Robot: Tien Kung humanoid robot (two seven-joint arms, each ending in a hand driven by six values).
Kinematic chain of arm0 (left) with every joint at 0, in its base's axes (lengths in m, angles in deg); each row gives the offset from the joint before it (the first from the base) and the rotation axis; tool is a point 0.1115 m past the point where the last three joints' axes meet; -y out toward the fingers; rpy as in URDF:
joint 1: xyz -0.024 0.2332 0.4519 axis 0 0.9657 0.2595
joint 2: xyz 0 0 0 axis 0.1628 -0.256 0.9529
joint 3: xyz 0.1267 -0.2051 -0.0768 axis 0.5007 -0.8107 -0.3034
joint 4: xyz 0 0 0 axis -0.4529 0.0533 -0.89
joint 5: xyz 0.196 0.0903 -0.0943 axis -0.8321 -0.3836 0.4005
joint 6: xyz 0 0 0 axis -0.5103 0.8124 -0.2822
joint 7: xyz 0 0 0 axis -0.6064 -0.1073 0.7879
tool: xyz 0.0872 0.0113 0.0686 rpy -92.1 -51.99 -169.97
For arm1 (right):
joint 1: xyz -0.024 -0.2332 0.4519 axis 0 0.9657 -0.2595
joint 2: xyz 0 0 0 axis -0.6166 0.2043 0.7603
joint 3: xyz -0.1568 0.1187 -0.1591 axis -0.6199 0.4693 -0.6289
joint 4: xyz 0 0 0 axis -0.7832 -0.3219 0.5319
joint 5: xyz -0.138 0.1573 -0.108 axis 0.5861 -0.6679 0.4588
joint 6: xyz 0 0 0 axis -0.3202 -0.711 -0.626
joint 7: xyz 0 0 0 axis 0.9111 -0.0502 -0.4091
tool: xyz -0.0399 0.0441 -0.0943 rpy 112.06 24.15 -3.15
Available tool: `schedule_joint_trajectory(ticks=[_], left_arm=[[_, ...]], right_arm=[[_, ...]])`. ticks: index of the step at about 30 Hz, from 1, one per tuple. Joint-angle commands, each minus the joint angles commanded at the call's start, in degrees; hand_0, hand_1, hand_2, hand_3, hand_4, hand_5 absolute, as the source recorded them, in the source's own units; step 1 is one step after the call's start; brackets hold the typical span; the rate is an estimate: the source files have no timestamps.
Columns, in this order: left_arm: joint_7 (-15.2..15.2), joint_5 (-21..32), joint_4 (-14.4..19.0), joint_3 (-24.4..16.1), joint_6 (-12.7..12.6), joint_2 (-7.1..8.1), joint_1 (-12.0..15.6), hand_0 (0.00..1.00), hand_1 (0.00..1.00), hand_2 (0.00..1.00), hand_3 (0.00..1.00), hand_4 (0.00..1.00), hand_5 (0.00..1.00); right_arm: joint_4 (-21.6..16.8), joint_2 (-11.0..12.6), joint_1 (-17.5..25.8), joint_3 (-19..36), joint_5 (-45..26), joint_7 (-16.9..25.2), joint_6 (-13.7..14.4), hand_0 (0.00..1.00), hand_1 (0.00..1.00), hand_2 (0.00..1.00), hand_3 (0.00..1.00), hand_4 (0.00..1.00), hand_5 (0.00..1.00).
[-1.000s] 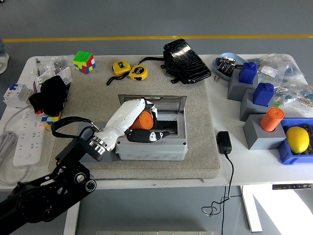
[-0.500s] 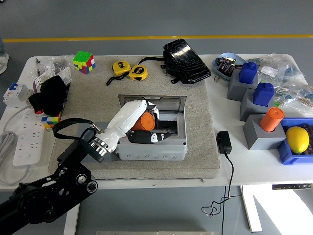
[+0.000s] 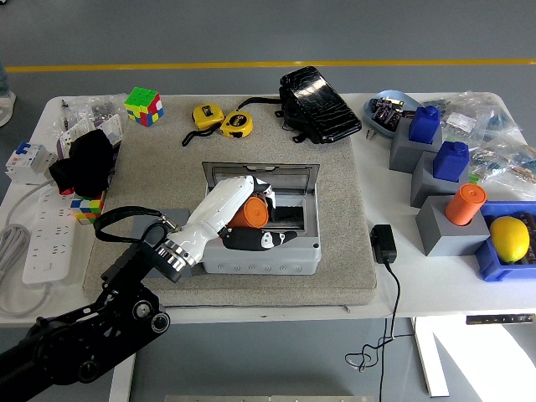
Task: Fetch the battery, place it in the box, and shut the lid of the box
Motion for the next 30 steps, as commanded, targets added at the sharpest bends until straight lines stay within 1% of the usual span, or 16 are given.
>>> schedule_joint_trajectory(ticks=[4, 5, 10, 11, 16, 17, 22, 23, 28, 29, 30], left_arm=[[-0.52, 0.40, -0.10, -0.07, 0.11, -0.08, -0.05, 0.088, 0.100, 0.176, 0.177, 0.810, 0.336], [-0.65, 0.50, -0.14, -0.09, 0.11, -0.09, -0.08, 0.132, 0.147, 0.211, 0.230, 0.807, 0.350], [-1.26, 0.88, -0.19, 0.05, 0.32, -0.12, -0.22, 0.132, 0.147, 0.211, 0.230, 0.807, 0.350], [-1.40, 0.93, -0.22, 0.00, 0.27, -0.12, -0.26, 0.172, 0.292, 0.312, 0.330, 0.803, 0.364], [-1.56, 0.65, -0.21, 0.04, 0.46, -0.08, -0.27, 0.172, 0.292, 0.312, 0.330, 0.803, 0.364], [-1.56, 0.59, -0.22, 0.03, 0.53, -0.08, -0.29, 0.222, 0.413, 0.372, 0.365, 0.801, 0.375], [-1.56, 0.29, -0.64, 0.04, 1.05, -0.12, -0.50, 0.222, 0.413, 0.372, 0.365, 0.801, 0.375], [-1.53, 0.17, -0.67, 0.09, 1.16, -0.09, -0.55, 0.239, 0.457, 0.402, 0.389, 0.803, 0.387], [-1.71, 0.27, -0.66, 0.22, 1.46, -0.06, -0.61, 0.239, 0.457, 0.402, 0.389, 0.803, 0.387], [-1.76, 0.33, -0.66, 0.25, 1.45, -0.07, -0.61, 0.260, 0.496, 0.440, 0.412, 0.801, 0.401], [-1.85, 0.41, -0.66, 0.29, 1.41, -0.10, -0.61, 0.260, 0.496, 0.440, 0.412, 0.801, 0.401]], right_arm=[[0.00, 0.01, -0.06, -0.03, -0.05, 0.00, -0.04, 0.864, 0.817, 0.788, 0.842, 0.998, 0.998], [0.00, 0.03, -0.08, 0.02, 0.01, -0.01, -0.04, 0.863, 0.817, 0.788, 0.841, 0.998, 0.998], [0.00, 0.09, -0.15, 0.26, 0.15, -0.07, -0.03, 0.863, 0.817, 0.788, 0.841, 0.998, 0.998], [0.00, 0.07, -0.17, 0.21, 0.05, -0.06, -0.03, 0.863, 0.815, 0.787, 0.840, 0.998, 0.998], [0.00, -0.01, -0.20, 0.07, -0.13, -0.01, -0.06, 0.863, 0.815, 0.787, 0.840, 0.998, 0.998], [0.00, 0.00, -0.22, 0.01, -0.20, 0.00, -0.07, 0.863, 0.814, 0.787, 0.841, 0.998, 0.998], [0.00, 0.06, -0.36, -0.04, -0.30, 0.02, -0.09, 0.863, 0.814, 0.787, 0.841, 0.998, 0.998], [0.00, 0.08, -0.36, -0.11, -0.37, 0.02, -0.07, 0.862, 0.813, 0.787, 0.840, 0.998, 0.998], [0.00, 0.09, -0.32, 0.13, -0.22, -0.03, -0.07, 0.862, 0.813, 0.787, 0.840, 0.998, 0.998], [0.00, 0.09, -0.31, 0.15, -0.21, -0.03, -0.07, 0.862, 0.812, 0.786, 0.839, 0.998, 0.998], [0.00, 0.08, -0.31, 0.18, -0.18, -0.04, -0.07, 0.862, 0.812, 0.786, 0.839, 0.998, 0.998]])
